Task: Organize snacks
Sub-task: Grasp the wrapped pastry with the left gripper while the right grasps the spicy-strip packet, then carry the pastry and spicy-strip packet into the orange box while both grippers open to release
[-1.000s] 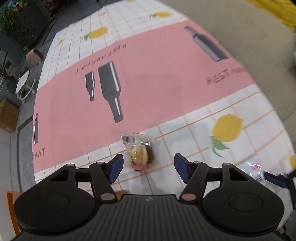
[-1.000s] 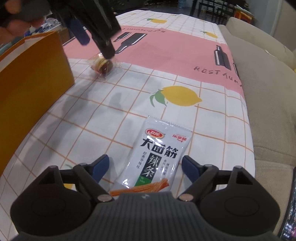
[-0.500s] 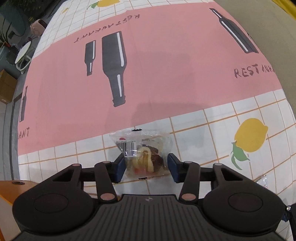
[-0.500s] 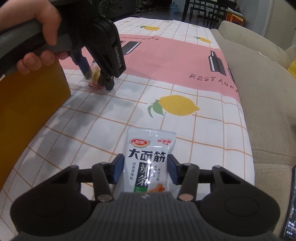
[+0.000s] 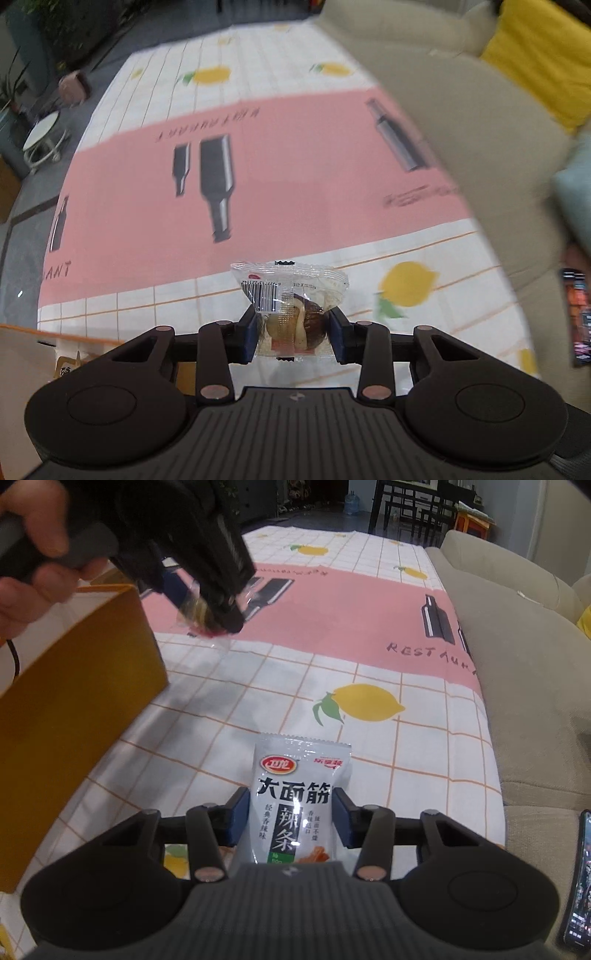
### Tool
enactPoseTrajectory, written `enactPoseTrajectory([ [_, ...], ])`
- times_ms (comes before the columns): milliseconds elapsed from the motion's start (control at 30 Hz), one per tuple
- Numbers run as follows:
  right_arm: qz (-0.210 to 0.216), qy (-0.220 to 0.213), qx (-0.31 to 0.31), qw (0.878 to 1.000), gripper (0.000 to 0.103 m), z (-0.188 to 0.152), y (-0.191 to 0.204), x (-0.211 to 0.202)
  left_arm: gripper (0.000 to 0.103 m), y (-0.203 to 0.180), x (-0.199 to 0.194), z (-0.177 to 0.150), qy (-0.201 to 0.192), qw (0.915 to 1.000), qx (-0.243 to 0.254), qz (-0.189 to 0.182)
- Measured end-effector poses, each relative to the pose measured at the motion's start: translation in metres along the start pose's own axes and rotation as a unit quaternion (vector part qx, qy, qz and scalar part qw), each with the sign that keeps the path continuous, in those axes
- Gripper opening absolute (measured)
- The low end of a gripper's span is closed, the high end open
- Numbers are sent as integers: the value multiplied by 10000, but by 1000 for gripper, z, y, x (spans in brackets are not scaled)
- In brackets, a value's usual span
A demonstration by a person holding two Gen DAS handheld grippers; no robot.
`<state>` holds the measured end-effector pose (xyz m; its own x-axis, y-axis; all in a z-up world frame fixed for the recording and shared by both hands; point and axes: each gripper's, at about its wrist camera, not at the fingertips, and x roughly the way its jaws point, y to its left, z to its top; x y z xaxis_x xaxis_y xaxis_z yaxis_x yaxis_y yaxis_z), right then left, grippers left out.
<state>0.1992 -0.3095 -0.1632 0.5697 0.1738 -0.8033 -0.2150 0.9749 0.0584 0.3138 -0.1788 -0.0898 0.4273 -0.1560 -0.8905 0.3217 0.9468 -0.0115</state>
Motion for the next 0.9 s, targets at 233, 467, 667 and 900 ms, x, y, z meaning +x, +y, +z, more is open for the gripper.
enactPoseTrajectory([
  [233,89,-210,-36,9997,45,-6,5,-29,43,6,-70,-27,-429,9984,-128,-346],
  [467,326,-609,107,9976,45,1,15,-68,43,37,-113,-69,-488,9985,-221,-125],
  [667,742,-996,374,9916,45,10,38,-103,43,66,-138,-102,-409,9989,-179,146],
  [900,1422,-1360,383,9797,45,32,84,-136,43,103,-151,-127,-322,9984,-216,408],
])
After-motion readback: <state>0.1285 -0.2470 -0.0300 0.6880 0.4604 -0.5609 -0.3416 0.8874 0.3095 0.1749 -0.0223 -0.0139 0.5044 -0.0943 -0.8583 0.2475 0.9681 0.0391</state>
